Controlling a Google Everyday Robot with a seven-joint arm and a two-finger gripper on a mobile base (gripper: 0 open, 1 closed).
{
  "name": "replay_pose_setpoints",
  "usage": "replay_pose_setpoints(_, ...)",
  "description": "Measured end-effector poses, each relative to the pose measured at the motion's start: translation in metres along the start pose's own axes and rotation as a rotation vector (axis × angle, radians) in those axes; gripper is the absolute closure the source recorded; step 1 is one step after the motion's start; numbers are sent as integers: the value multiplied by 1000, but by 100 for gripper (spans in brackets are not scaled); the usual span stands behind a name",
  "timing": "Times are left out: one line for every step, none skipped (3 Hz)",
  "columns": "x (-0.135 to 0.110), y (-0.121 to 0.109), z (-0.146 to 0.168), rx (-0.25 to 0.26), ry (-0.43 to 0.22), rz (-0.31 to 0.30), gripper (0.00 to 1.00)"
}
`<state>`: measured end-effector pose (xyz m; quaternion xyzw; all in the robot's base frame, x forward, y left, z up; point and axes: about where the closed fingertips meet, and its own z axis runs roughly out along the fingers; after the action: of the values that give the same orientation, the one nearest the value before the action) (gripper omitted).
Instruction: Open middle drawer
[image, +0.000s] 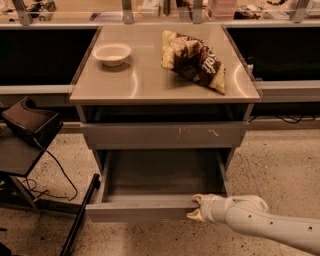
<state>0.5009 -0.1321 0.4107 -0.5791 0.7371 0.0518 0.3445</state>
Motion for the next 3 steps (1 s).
replay_pose_setpoints(1,7,0,-3,-11,-11,100)
replay_pose_setpoints(1,4,-2,-3,-11,-11,100)
replay_pose_setpoints(1,3,-3,-3,-11,-11,100)
